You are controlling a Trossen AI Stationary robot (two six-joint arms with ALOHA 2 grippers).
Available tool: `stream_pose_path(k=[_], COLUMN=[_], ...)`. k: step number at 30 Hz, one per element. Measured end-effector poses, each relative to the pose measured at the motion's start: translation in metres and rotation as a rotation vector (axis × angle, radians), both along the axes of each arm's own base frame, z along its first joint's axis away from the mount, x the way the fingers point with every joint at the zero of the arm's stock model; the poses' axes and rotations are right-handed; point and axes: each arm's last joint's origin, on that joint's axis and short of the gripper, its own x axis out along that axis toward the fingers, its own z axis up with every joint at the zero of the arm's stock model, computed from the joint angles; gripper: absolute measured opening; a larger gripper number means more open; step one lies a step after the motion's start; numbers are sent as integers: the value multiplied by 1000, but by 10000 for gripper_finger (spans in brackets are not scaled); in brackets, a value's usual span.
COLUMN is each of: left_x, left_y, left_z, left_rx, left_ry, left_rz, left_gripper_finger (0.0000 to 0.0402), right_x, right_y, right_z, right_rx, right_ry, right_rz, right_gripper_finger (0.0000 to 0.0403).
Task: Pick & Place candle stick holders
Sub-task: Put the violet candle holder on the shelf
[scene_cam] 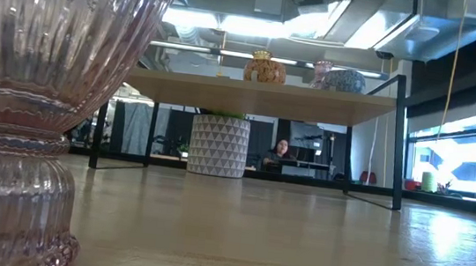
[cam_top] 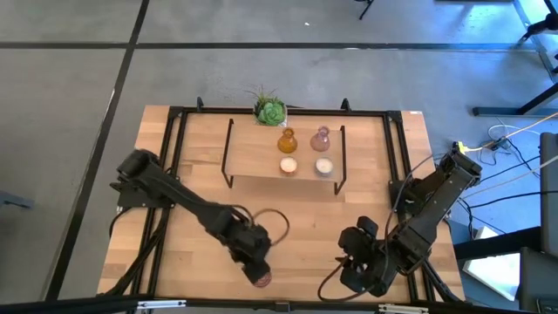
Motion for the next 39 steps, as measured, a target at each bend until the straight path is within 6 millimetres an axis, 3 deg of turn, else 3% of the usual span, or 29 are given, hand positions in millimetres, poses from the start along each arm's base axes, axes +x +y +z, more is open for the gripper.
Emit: stream_pose_path(k=[3, 6, 17, 39], left_x=[13, 23, 27, 34], left_y=[-10, -17, -18, -14], left_z=[-26, -36, -31, -48], left_rx=[-54, -28, 109, 184], left_ry=[40, 46, 28, 31], left_rz=[-69, -85, -80, -96], left_gripper_finger=[179, 178, 178, 177], right_x=[0, 0, 0, 0], right_y=[0, 0, 0, 0], right_z=[0, 0, 0, 0], right_rx=[2, 5, 6, -3], right_ry=[0, 0, -1, 0], right_rz=[-3, -9, -9, 7], right_gripper_finger=[190, 190, 190, 190])
